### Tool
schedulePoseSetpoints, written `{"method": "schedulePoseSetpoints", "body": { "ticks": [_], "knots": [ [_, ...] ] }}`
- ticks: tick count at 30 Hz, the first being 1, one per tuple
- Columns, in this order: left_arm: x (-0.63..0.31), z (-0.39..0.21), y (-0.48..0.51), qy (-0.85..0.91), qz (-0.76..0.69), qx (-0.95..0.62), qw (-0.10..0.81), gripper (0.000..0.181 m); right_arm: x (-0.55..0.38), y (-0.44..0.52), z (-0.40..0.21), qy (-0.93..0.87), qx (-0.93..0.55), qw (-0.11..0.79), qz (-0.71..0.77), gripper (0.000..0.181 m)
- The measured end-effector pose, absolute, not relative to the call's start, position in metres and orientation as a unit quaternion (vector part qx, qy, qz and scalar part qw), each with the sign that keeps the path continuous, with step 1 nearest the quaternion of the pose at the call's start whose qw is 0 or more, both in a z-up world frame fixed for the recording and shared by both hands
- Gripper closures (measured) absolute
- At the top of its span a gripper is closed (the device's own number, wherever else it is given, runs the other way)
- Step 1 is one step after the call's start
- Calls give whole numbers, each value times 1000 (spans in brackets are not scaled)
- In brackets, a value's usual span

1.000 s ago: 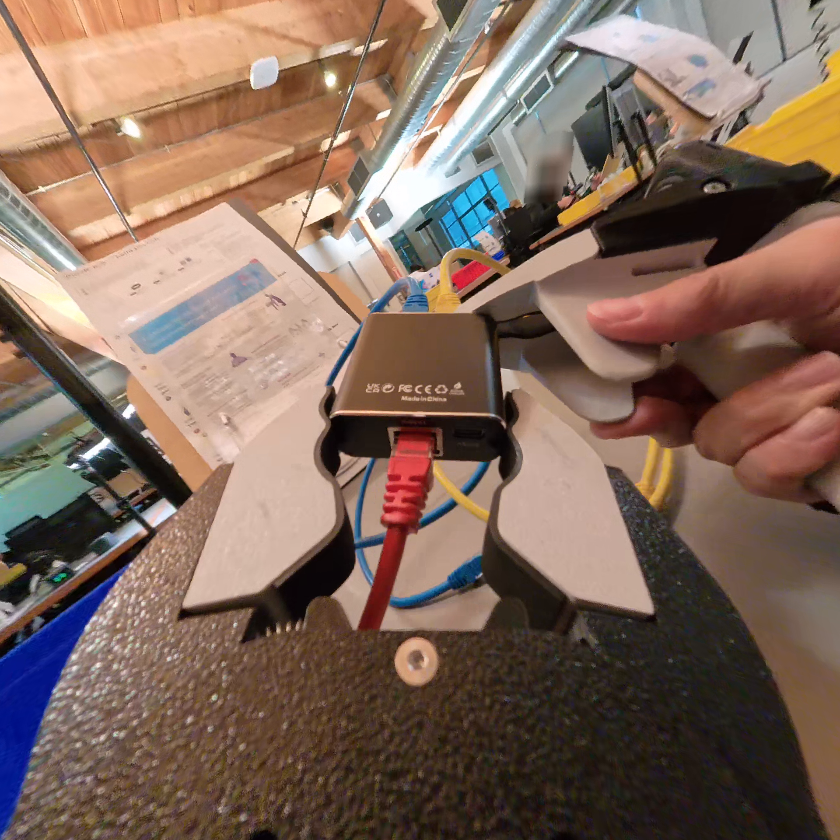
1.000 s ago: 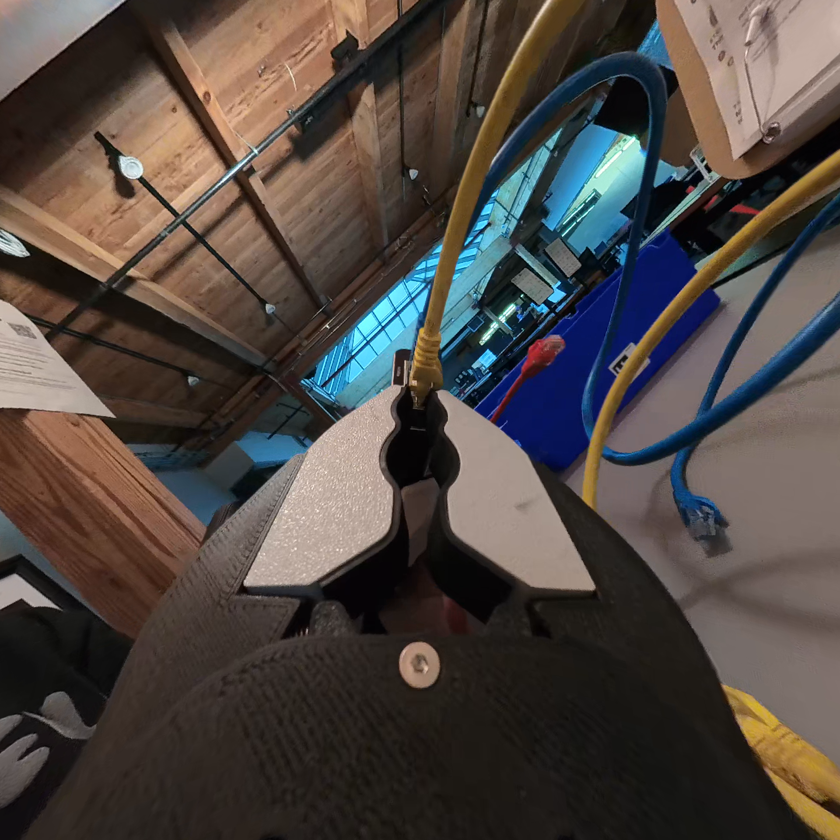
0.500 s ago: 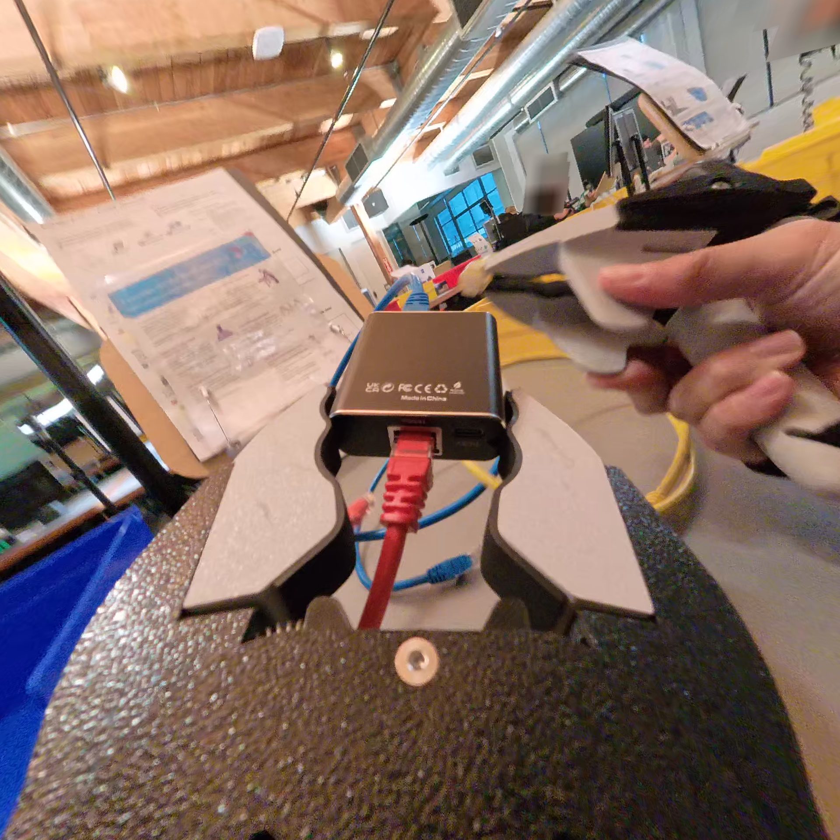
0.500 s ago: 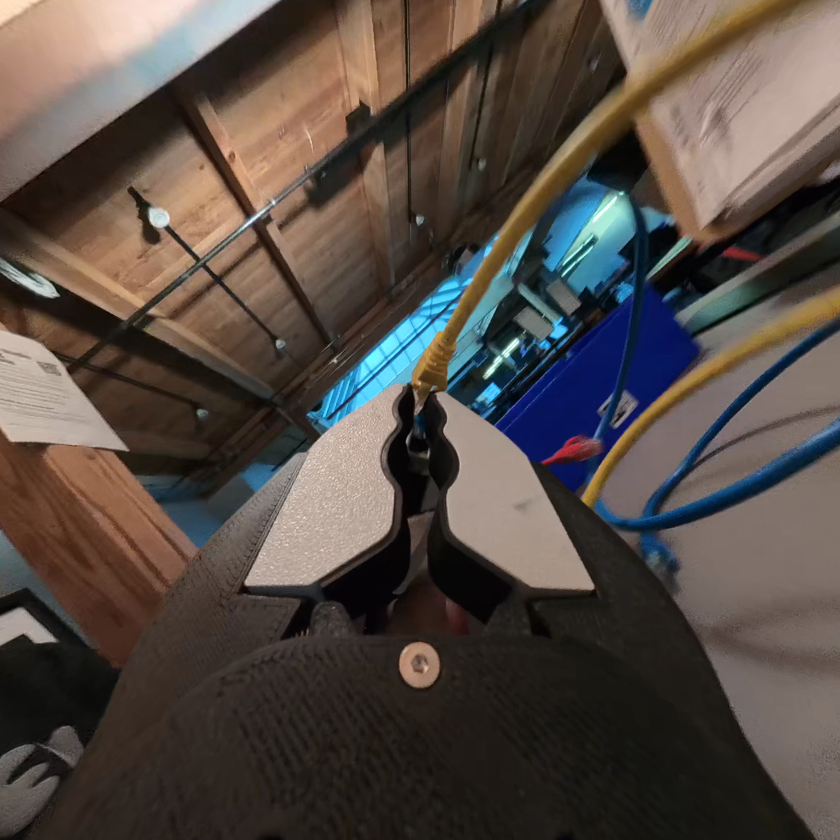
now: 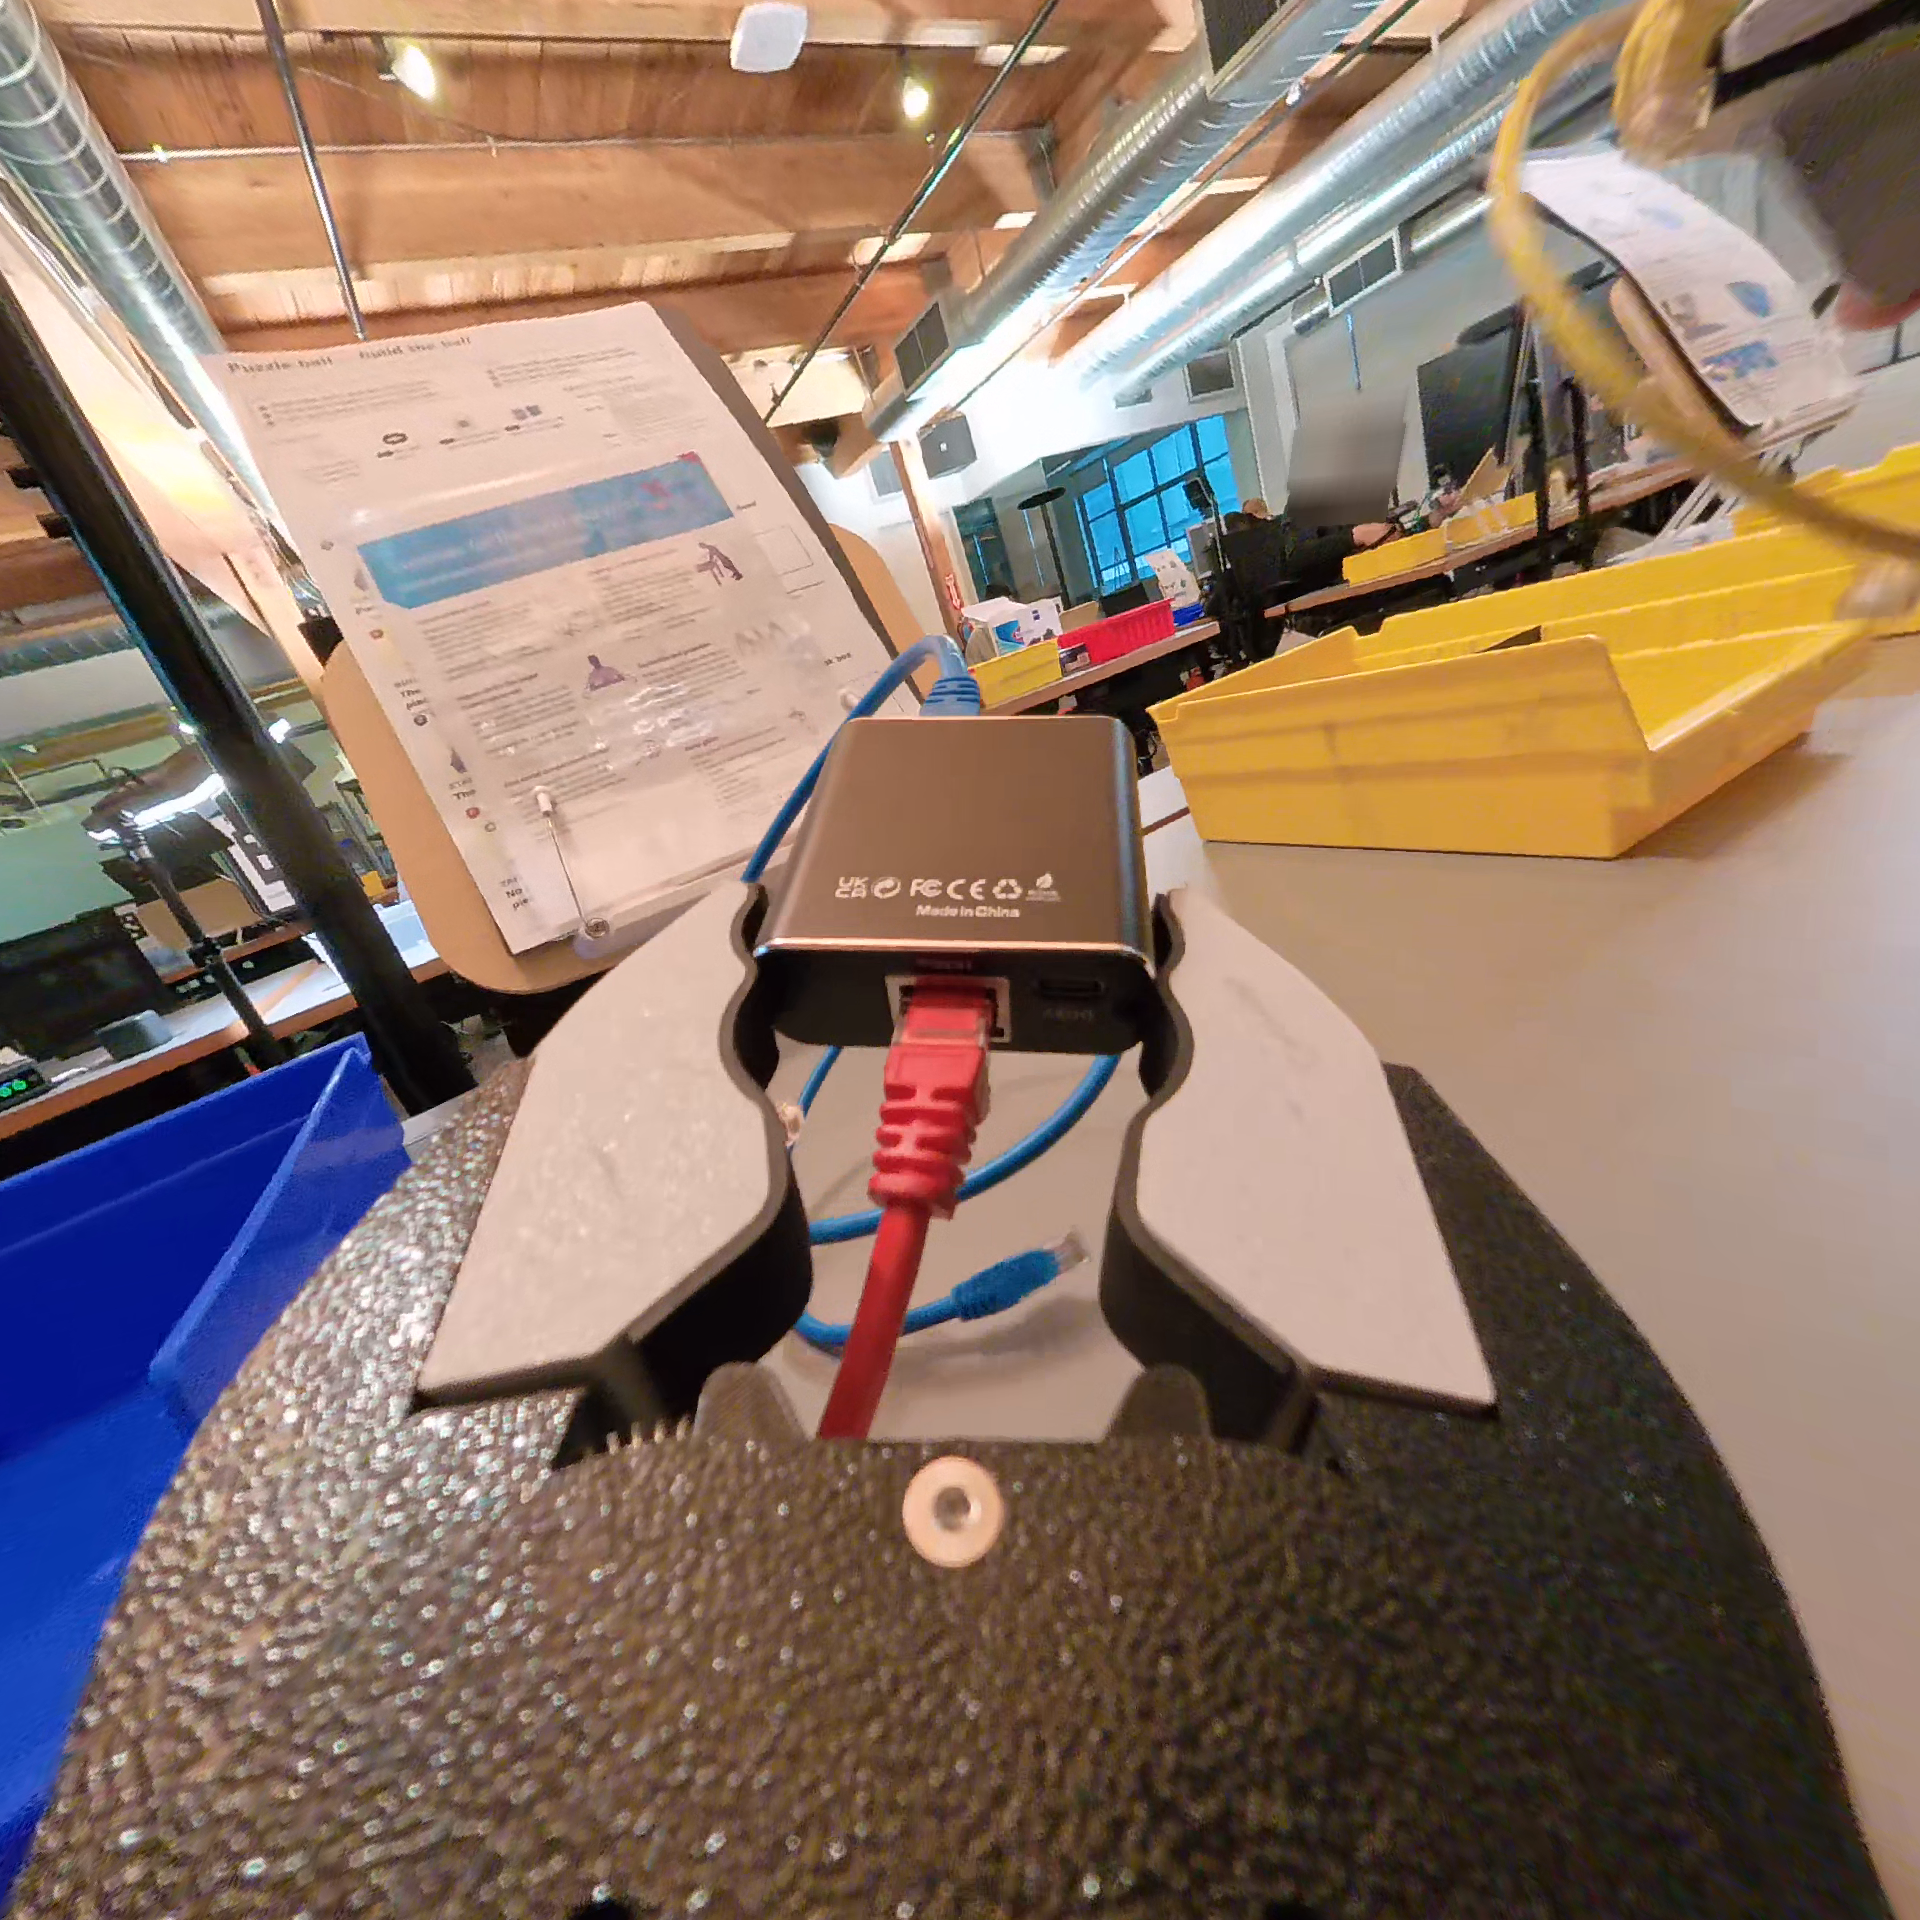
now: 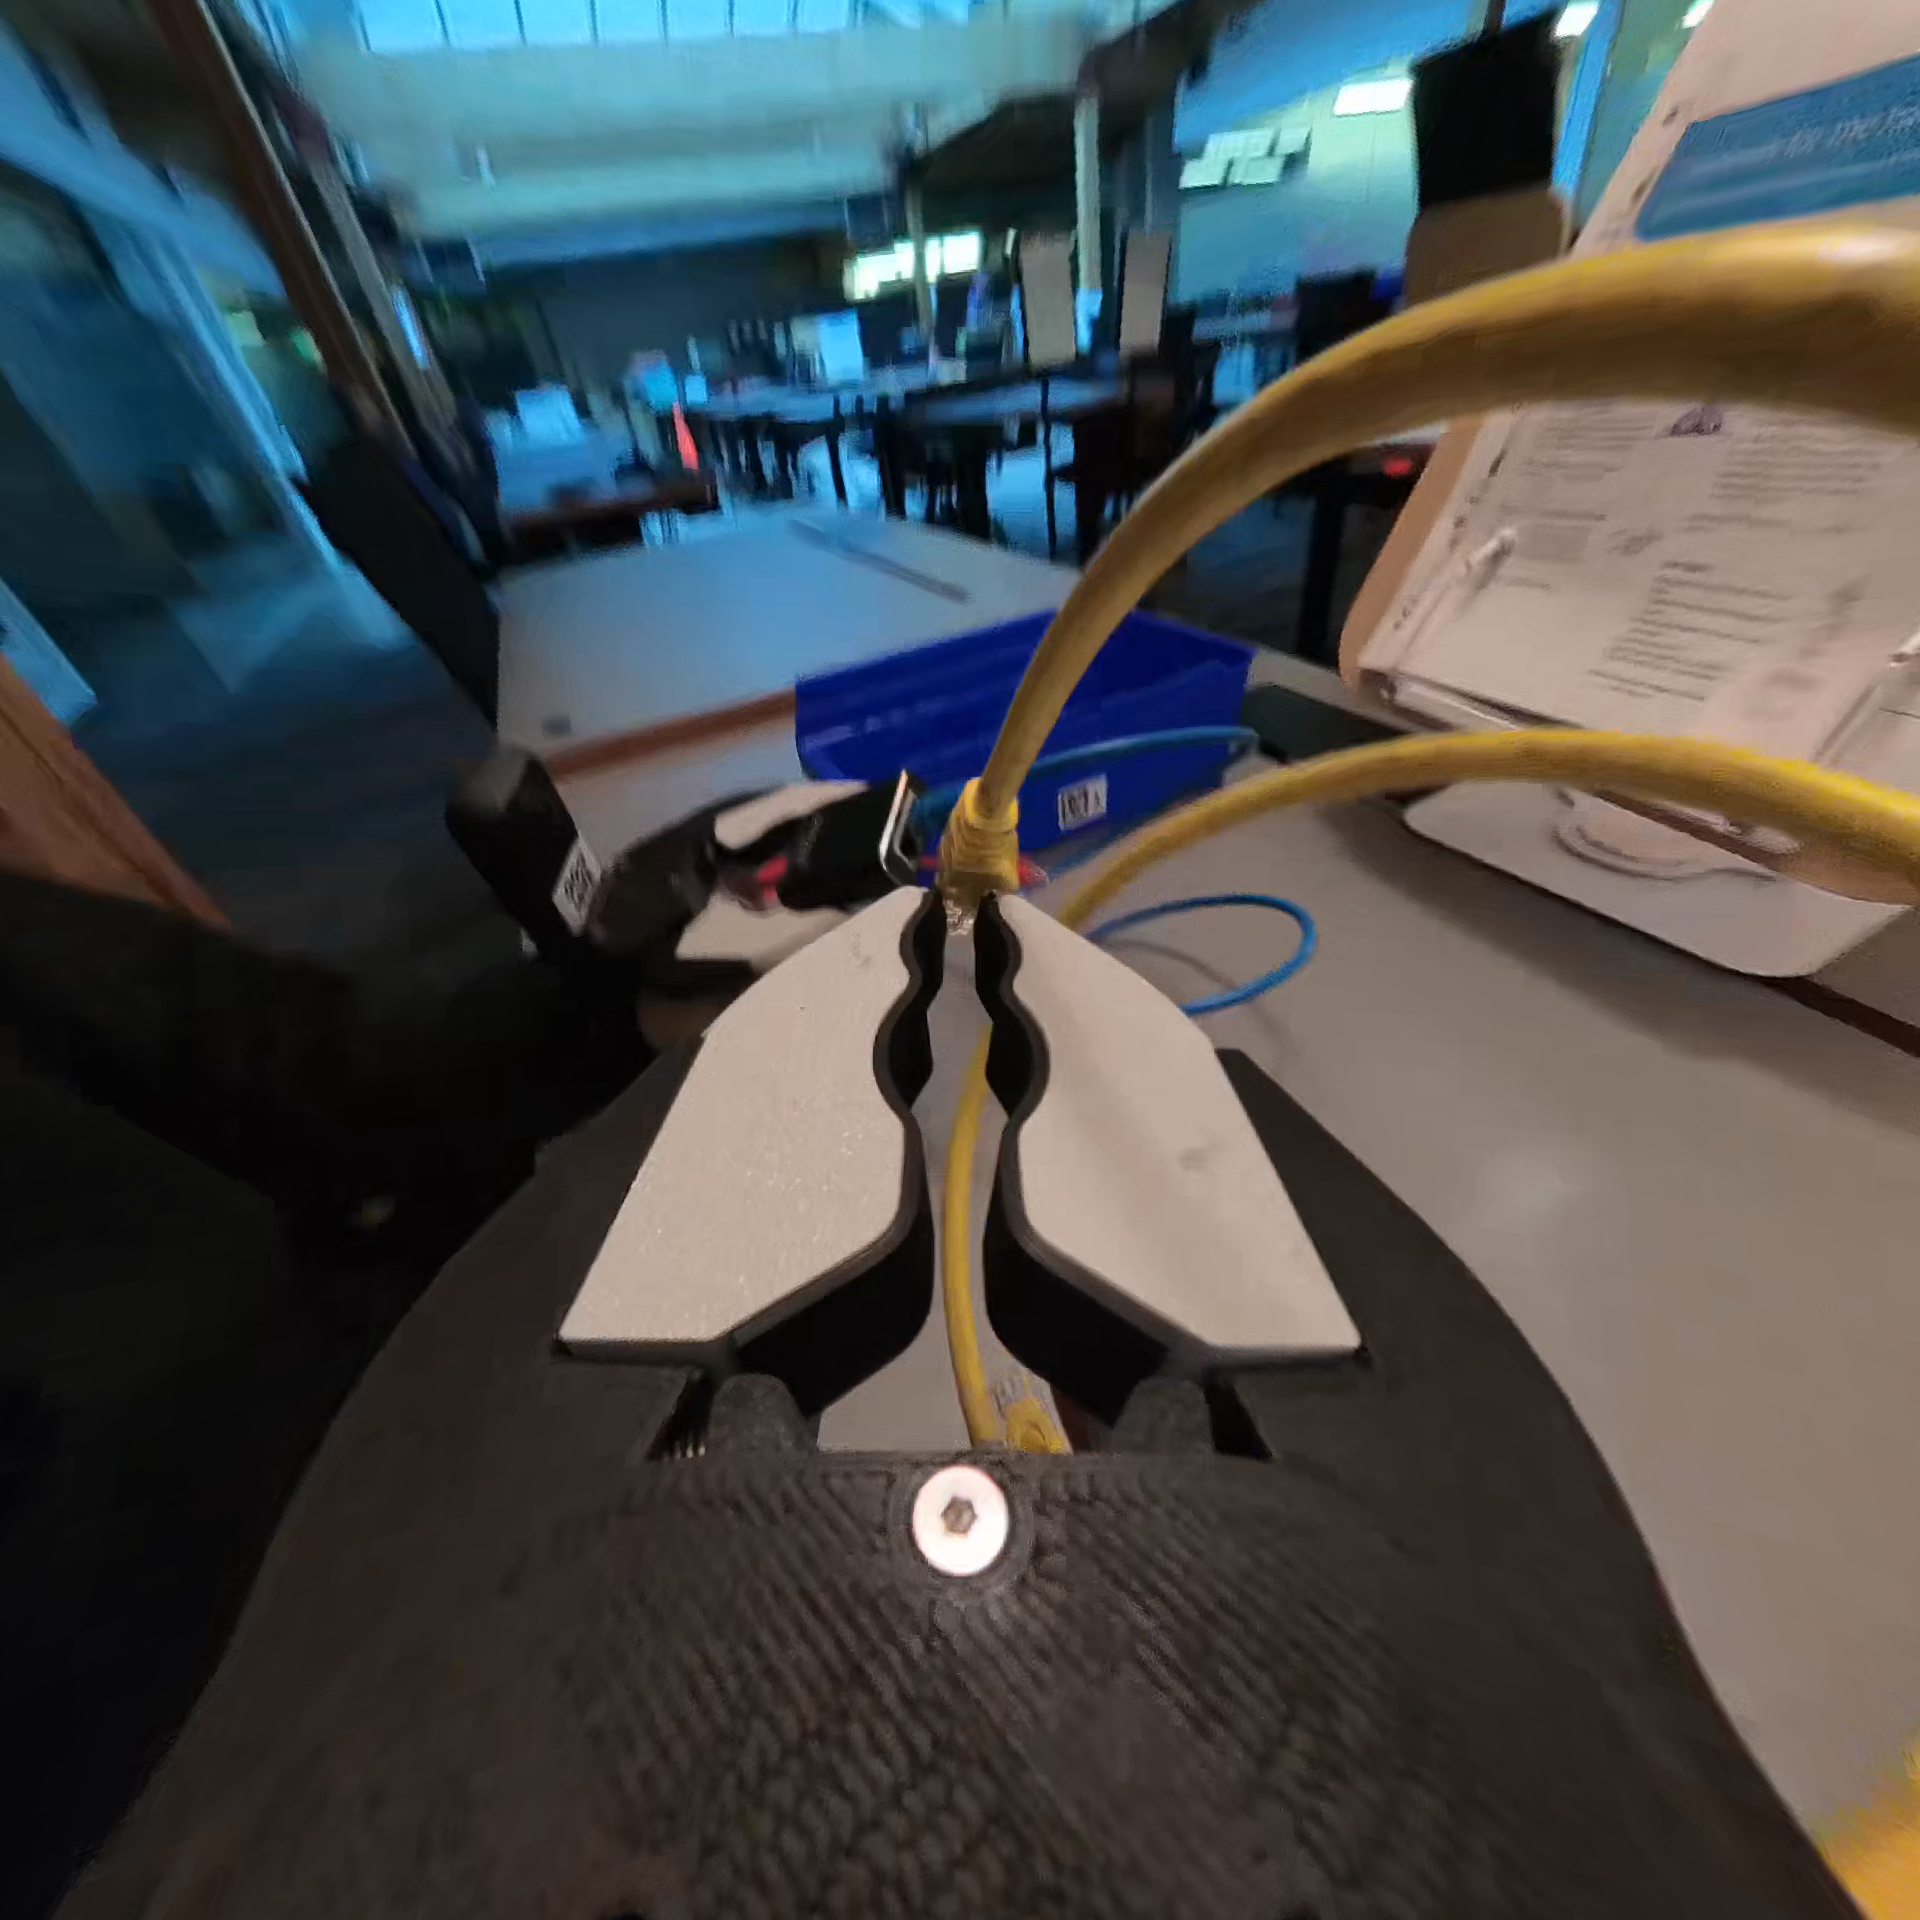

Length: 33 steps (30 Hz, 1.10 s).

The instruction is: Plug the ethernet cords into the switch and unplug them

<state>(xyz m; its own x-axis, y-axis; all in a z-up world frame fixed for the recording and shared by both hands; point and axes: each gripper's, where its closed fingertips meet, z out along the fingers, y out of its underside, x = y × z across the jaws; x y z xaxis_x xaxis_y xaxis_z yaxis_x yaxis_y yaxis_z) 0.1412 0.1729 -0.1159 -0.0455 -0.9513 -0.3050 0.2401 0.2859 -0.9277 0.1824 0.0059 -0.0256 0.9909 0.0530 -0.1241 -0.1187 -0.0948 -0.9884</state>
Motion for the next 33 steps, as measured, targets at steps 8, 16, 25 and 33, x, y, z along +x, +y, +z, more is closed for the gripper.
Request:
{"method": "schedulePoseSetpoints", "body": {
  "ticks": [8, 16, 25, 33],
  "knots": [
    [143, -120, 165, 543, -502, -329, 588, 113, 263, -57, -32, -42, -853, 517, 57, 174],
    [143, -122, 166, 542, -508, -335, 579, 113, 392, -102, -104, 151, -886, 435, 52, 181],
    [143, -122, 167, 542, -511, -336, 576, 113, 409, -106, -176, 277, -879, 371, 112, 180],
    [143, -123, 161, 551, -518, -326, 567, 113, 378, -83, -109, 263, -839, 476, 1, 128]
  ]
}}
